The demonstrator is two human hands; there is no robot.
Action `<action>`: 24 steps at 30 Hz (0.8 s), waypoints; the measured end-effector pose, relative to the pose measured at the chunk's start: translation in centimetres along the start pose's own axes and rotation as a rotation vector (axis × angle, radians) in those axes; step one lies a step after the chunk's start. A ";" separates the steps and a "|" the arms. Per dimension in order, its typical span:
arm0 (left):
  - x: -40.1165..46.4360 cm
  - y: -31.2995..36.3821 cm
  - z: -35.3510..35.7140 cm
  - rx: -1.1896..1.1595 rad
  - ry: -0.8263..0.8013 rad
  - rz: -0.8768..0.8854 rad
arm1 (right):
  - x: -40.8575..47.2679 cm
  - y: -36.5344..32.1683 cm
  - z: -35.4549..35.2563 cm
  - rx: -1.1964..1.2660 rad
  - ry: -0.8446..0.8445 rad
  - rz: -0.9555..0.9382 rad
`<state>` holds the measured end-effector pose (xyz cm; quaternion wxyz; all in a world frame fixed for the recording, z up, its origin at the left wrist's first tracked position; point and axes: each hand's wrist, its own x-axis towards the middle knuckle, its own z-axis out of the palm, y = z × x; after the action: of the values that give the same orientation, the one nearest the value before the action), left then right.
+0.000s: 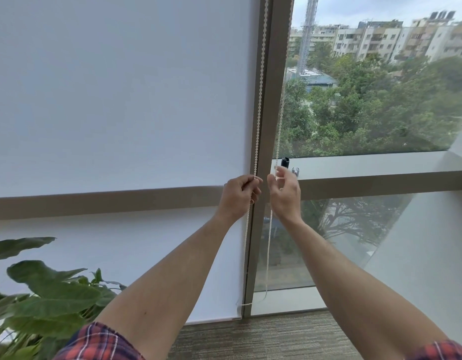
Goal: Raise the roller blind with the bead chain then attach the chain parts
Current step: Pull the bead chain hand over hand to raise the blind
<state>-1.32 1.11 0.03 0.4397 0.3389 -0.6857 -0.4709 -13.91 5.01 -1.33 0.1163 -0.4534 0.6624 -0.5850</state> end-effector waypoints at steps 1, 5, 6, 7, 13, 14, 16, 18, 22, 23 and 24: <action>-0.3 0.0 0.1 0.001 -0.013 0.009 | -0.3 -0.5 0.2 -0.002 0.054 -0.030; -1.6 0.0 0.5 0.021 -0.030 0.065 | -0.6 -3.5 0.7 0.073 0.202 -0.181; -1.9 0.0 0.7 0.037 -0.027 0.082 | -0.6 -4.3 0.8 0.099 0.217 -0.207; -2.2 0.1 0.8 0.055 -0.020 0.096 | -0.4 -5.0 1.0 0.133 0.213 -0.221; -3.8 -0.1 1.4 0.075 0.052 0.112 | -0.4 -6.6 1.2 0.303 0.063 -0.213; -3.8 -0.2 1.4 0.085 0.057 0.120 | -0.5 -6.7 1.3 0.333 0.026 -0.204; -3.9 -0.3 1.4 0.126 0.055 0.140 | -0.9 -6.7 1.5 0.357 -0.013 -0.175; -4.4 -0.8 1.7 0.207 0.046 0.157 | -1.5 -6.0 1.6 0.272 -0.010 -0.176; -6.6 -3.8 2.2 0.299 -0.034 0.112 | -4.1 -2.3 2.2 0.216 -0.028 -0.121; -6.9 -4.3 2.3 0.306 -0.047 0.100 | -4.5 -1.6 2.3 0.212 -0.032 -0.107; -7.2 -4.8 2.3 0.314 -0.057 0.087 | -4.8 -1.1 2.4 0.210 -0.040 -0.095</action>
<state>-0.46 6.64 -6.88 0.3816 0.3601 -0.7770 -0.3478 -9.12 7.05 -2.87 0.1486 -0.4810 0.5727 -0.6470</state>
